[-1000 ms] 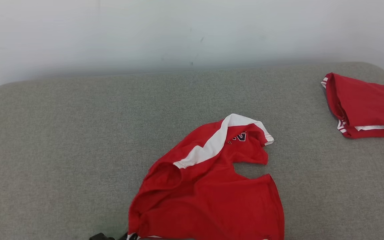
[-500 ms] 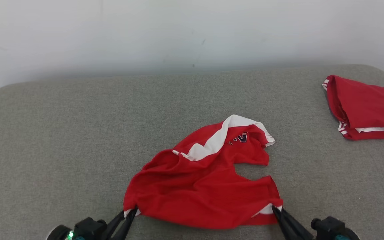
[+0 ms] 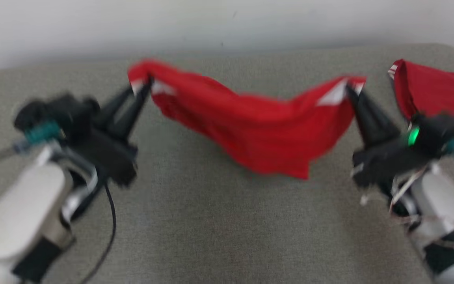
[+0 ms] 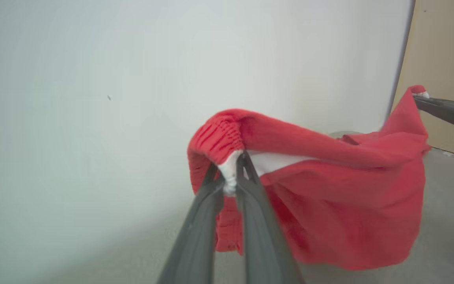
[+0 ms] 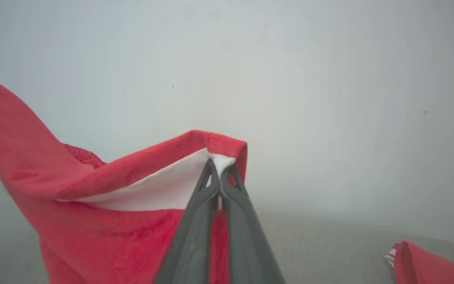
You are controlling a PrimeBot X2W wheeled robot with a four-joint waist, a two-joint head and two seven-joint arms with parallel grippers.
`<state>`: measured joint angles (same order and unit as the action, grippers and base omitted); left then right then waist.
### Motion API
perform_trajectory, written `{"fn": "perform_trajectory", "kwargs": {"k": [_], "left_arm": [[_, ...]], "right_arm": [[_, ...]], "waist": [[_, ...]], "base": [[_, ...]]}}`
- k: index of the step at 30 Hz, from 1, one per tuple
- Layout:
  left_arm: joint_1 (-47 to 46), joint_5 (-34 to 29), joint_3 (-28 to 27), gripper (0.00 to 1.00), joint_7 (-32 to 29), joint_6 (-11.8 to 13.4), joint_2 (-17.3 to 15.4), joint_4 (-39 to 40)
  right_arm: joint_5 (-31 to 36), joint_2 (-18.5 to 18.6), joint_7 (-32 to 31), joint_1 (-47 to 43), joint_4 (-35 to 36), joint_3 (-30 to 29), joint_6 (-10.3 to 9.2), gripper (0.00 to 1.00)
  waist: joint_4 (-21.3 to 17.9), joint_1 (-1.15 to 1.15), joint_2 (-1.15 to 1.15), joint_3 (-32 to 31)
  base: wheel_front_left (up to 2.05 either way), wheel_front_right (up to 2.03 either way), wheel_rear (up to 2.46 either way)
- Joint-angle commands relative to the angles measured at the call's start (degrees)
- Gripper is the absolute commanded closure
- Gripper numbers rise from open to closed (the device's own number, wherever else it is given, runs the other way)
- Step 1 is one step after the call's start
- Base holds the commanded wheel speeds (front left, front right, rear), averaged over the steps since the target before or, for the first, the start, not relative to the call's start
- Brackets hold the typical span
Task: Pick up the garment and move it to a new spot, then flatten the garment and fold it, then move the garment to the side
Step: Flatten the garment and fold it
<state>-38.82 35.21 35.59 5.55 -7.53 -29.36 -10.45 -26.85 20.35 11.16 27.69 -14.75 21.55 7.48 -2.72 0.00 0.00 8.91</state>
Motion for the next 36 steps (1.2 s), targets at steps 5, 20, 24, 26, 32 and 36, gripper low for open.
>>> {"fn": "perform_trajectory", "kwargs": {"k": [5,20,24,26,32,36], "left_arm": [[-20.0,5.7,-0.4,1.00,-5.2,0.1,-0.7,-2.1],[-65.5,12.4,4.3,1.00,-11.5,0.1,3.7,-19.6],[-71.9,13.4,6.4,1.00,-9.7,0.1,4.9,-24.4],[-74.2,14.3,7.3,1.00,-8.6,0.1,5.3,-26.4],[-77.8,16.9,12.3,1.00,-6.0,0.1,5.8,-28.6],[-78.6,19.7,15.4,1.00,-4.5,0.1,5.0,-30.4]], "right_arm": [[-4.3,1.2,-2.7,19.0,-2.8,-0.9,0.00,1.00],[-16.5,4.6,-11.5,65.5,-17.4,0.4,0.00,1.00],[-17.0,5.6,-11.8,73.1,-23.1,1.1,0.00,1.00],[-16.7,6.0,-11.7,76.0,-25.6,1.7,0.00,1.00],[-18.2,6.1,-10.1,80.2,-29.3,4.9,0.00,1.00],[-20.0,6.2,-8.9,80.0,-30.8,7.3,0.00,1.00]], "waist": [[-1.7,0.00,0.00,12.9],[-3.9,0.00,0.00,28.3],[-3.8,0.00,0.00,30.0],[-3.8,0.00,0.00,30.7],[-3.6,0.00,0.00,32.9],[-3.7,0.00,0.00,34.0]], "base": [[0.00,0.00,0.00],[0.00,0.00,0.00],[0.00,0.00,0.00],[0.00,0.00,0.00],[0.00,0.00,0.00],[0.00,0.00,0.00]]}}
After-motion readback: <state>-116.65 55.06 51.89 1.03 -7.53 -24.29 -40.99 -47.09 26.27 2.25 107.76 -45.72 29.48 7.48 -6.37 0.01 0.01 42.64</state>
